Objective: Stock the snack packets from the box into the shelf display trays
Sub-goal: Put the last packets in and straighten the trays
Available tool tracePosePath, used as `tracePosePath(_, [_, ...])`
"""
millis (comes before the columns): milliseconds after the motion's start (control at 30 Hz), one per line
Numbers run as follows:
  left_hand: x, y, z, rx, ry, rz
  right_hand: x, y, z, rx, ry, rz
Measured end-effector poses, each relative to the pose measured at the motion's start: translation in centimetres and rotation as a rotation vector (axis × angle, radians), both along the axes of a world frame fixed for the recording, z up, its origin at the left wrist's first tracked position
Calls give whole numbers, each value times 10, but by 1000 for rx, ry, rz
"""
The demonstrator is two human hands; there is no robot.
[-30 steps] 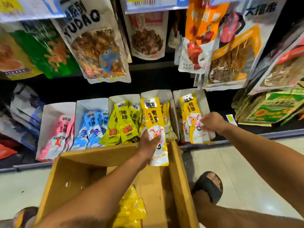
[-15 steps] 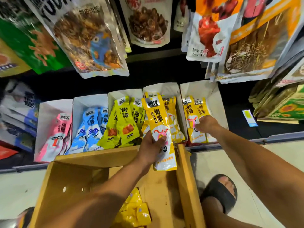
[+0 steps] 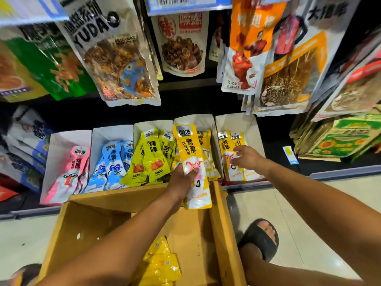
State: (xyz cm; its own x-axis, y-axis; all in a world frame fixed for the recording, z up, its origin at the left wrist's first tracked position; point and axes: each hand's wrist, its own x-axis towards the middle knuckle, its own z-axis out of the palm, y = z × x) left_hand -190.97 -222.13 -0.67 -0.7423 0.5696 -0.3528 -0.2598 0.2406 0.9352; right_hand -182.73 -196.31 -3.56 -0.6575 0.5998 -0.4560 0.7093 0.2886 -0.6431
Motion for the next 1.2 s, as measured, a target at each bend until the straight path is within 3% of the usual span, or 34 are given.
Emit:
tracePosePath(233, [19, -4, 37, 61, -55, 15, 27, -74, 89, 30, 210, 150])
tracePosePath(500, [45, 0, 66, 88, -133, 0, 52, -146, 125, 272, 171, 338])
tracePosePath(700, [47, -1, 66, -1, -17, -115, 52, -154, 127, 389, 97, 241])
tracePosePath(900, [41, 4, 59, -58, 66, -164, 50, -128, 111, 303, 83, 119])
tracePosePath(1033, [29, 3, 37, -144, 306, -318, 51, -91, 96, 301, 45, 84])
tracePosePath(1200, [6, -8, 5, -404, 970, -487, 38, -33, 70, 395, -33, 24])
